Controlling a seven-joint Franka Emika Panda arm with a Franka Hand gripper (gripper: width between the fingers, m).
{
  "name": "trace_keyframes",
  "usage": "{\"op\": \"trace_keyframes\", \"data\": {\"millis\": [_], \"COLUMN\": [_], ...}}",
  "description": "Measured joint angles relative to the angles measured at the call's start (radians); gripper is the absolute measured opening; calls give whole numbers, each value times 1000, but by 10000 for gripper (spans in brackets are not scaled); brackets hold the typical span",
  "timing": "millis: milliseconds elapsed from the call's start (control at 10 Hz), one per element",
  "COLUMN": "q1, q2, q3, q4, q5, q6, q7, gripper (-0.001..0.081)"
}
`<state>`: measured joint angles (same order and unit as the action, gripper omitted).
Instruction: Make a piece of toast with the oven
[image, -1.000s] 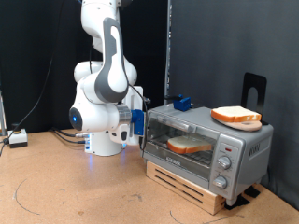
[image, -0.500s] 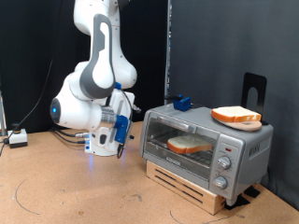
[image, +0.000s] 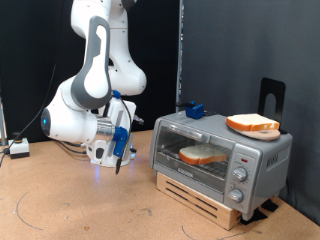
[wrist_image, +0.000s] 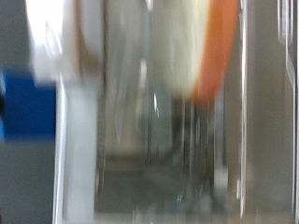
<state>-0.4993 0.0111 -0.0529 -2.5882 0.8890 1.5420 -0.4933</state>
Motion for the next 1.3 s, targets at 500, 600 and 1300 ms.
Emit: {"op": "trace_keyframes", "data": {"millis": [500, 600, 1300], "q1": [28, 40, 72], "q2": [127, 156, 312], "q3": [61, 68, 103], "q4": [135, 165, 366], "q5": [143, 132, 96], "q6": [42, 50, -7], "q7": [27, 47, 34], "gripper": [809, 809, 809]}}
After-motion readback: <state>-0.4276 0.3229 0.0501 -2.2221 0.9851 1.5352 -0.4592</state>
